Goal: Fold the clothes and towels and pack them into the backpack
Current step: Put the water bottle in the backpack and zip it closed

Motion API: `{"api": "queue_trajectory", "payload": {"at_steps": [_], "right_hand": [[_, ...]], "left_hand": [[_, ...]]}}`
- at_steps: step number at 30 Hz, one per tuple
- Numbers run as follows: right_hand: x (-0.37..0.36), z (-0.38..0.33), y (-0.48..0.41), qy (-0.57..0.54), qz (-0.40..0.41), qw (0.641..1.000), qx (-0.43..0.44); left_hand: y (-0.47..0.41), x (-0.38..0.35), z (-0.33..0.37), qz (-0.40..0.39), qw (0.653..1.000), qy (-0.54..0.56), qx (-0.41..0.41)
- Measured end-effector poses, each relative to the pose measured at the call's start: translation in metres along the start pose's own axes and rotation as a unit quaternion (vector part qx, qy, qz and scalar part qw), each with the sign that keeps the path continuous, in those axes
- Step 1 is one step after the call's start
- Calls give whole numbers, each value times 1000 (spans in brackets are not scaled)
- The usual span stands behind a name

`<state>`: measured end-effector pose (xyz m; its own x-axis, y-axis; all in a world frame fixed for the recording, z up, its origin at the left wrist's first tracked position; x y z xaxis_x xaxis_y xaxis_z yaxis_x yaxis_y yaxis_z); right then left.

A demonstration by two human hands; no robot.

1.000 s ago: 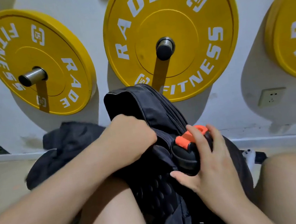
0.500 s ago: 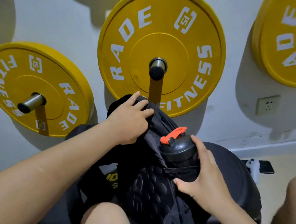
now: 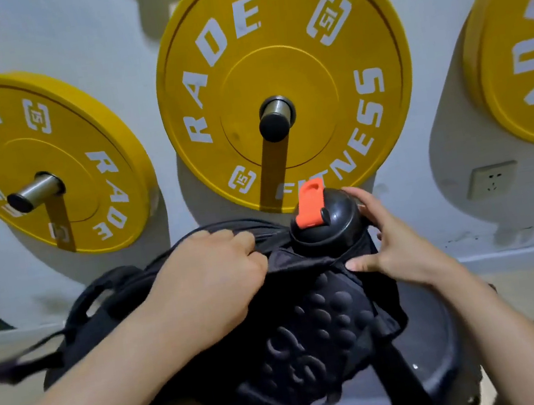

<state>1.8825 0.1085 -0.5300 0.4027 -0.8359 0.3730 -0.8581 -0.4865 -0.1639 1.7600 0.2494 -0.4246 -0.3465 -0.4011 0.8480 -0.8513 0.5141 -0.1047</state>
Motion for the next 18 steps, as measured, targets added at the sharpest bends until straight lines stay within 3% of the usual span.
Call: {"api": "queue_trajectory", "payload": {"at_steps": [3, 6, 9, 13, 18], "right_hand": [[2, -3, 3, 94, 73, 993, 9], [-12, -40, 26, 266, 107, 953, 99], [-27, -81, 37, 362, 60, 914, 171], [-22, -76, 29, 506, -46, 850, 136], [-22, -54, 46, 549, -94, 821, 123]], "left_hand": [[0, -23, 27, -115, 989, 52, 73], [-3, -27, 41, -111, 991, 27, 70], [-7, -15, 48, -62, 996, 51, 44], [1, -3, 28, -25, 990, 86, 110], [16, -20, 11, -136, 957, 187, 176]]}}
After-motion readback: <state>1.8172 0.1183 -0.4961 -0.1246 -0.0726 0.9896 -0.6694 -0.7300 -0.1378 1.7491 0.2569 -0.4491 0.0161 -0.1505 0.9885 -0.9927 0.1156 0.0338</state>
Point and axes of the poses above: each hand's wrist, its own y-axis away from the middle knuckle, its own x-axis out of the back of the hand, z = x × y, the point moved 8 cm from there along -y, towards the middle knuckle, and after that the axes turned 2 degrees about -x, right-handed, at the moved point
